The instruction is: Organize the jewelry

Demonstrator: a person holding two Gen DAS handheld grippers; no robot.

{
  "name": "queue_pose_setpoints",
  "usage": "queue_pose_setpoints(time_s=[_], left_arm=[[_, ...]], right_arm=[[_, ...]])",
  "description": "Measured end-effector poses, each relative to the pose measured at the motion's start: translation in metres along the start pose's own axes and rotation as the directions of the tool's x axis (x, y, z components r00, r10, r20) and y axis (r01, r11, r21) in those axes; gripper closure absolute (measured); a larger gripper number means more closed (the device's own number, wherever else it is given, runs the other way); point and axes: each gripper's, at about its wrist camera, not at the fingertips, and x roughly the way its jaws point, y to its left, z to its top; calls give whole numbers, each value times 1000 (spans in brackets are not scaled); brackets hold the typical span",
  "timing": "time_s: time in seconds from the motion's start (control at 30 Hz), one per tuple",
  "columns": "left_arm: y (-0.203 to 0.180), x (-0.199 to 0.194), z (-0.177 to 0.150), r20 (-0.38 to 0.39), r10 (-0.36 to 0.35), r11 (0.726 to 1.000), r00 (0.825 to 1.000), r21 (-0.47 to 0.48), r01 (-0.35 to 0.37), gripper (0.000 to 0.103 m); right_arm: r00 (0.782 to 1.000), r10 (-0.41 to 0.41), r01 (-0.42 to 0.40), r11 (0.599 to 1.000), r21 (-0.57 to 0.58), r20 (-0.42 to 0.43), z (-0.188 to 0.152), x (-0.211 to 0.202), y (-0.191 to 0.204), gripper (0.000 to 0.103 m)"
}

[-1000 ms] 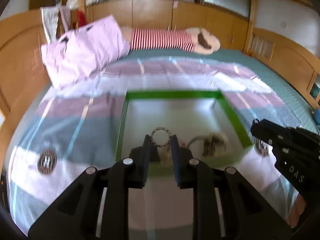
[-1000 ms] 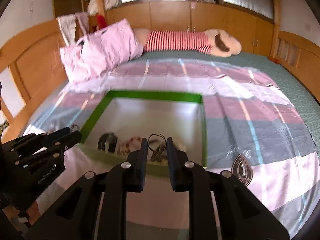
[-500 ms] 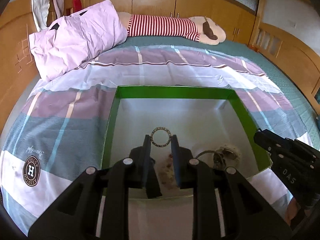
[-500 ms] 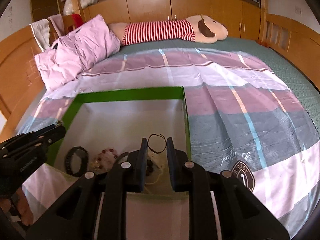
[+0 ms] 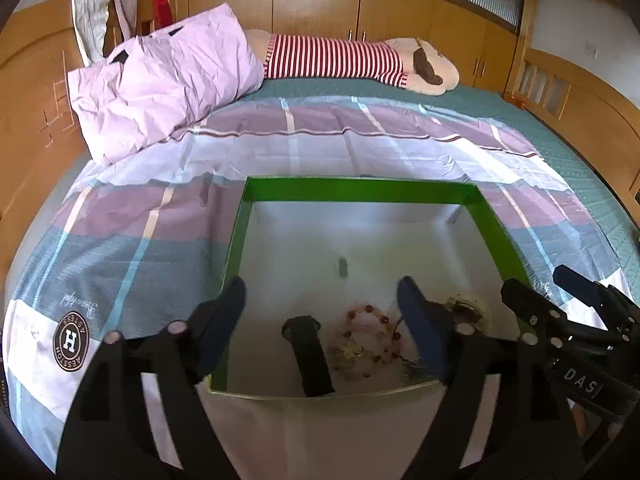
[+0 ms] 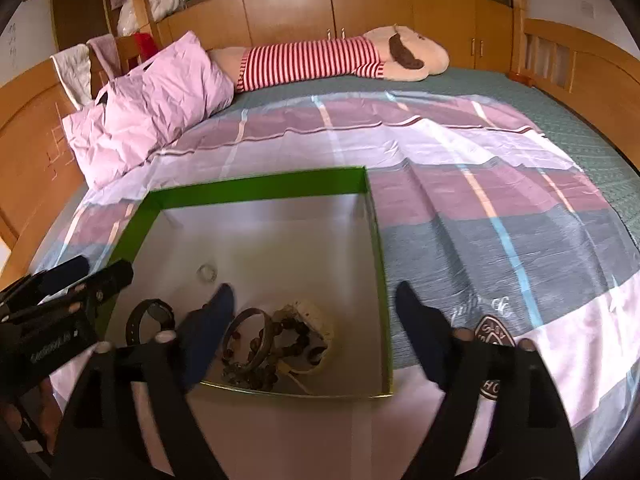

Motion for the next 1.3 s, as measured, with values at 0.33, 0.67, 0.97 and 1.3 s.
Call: queue_pose_setpoints(time_s=[0.33, 0.67, 0.97, 1.3], left_arm=[[2, -20, -1, 3, 7, 1000, 1000, -15, -7, 2], [-5, -21, -3, -4, 17, 1000, 1000, 23, -17, 2], [-5, -19, -4, -14, 10, 1000, 1000, 10, -10, 2], [-4, -18, -4, -19, 9, 1000, 1000, 8, -9, 2]], right_arm=[[999, -34, 34, 998, -61, -6, -6, -9, 7, 8], [999, -51, 50, 994, -93, -1, -8, -11, 14, 8], [999, -50, 50, 994, -93, -1, -8, -10, 13, 8], [999, -54, 54, 994, -98, -1, -8, -11, 14, 8]])
